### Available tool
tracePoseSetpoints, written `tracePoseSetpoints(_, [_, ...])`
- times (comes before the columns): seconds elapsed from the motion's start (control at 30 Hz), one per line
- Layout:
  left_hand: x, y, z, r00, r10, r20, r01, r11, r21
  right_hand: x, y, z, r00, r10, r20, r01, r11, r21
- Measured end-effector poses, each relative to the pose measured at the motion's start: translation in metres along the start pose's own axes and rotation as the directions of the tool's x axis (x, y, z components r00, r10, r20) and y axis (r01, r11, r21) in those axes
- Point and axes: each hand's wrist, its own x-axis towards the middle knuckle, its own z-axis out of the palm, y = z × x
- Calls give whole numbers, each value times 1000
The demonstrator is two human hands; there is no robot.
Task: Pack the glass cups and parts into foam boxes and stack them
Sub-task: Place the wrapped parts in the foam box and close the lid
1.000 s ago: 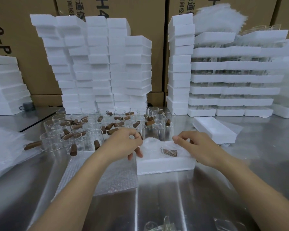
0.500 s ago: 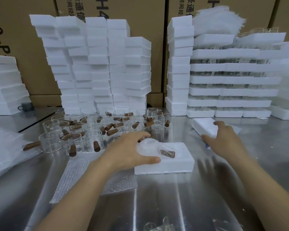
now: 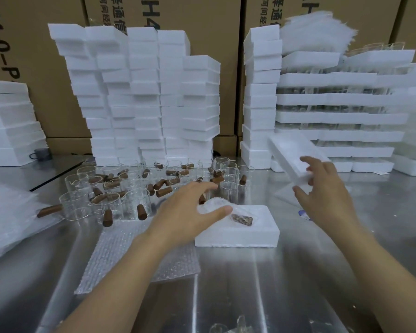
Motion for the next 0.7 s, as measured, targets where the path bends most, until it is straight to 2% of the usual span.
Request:
tracePoseSetpoints(0.07, [2, 3, -2, 997, -2, -76, -6, 994, -110, -3, -20, -4, 976, -199, -83, 203, 979, 33])
tracePoseSetpoints(0.17, [6, 2, -4, 975, -43, -216, -16, 965, -261, -13, -45, -4, 866, -447, -225, 461, 887, 13])
tracePoseSetpoints(0.27, [11, 0, -6, 953, -110, -284, -3, 929, -371, -20, -59, -5, 789, -548, -277, 585, 808, 70])
tracePoseSetpoints(0.33, [13, -1, -7, 944, -150, -295, 1, 893, -451, -24, -64, -9, 785, -542, -300, 606, 772, 192])
tracePoseSetpoints(0.4, [13, 0, -8, 938, -188, -293, 12, 859, -512, -26, -69, -14, 847, -447, -288, 531, 718, 449])
tracePoseSetpoints(0.47, [14, 1, -8, 935, -216, -281, 26, 832, -554, -26, -73, -19, 940, -286, -187, 319, 542, 777])
tracePoseSetpoints(0.5, [14, 1, -8, 935, -227, -273, 29, 816, -577, -25, -73, -21, 970, -206, -125, 207, 448, 870])
tracePoseSetpoints(0.53, [15, 1, -8, 935, -238, -265, 33, 799, -601, -22, -74, -22, 990, -131, -57, 105, 396, 912])
tracePoseSetpoints(0.6, [15, 3, -10, 936, -262, -234, 51, 762, -646, -19, -76, -20, 995, 3, 101, -95, 380, 920])
tracePoseSetpoints(0.7, [13, 7, -15, 932, -310, -187, 81, 683, -726, -17, -78, -14, 934, 106, 340, -355, 349, 867])
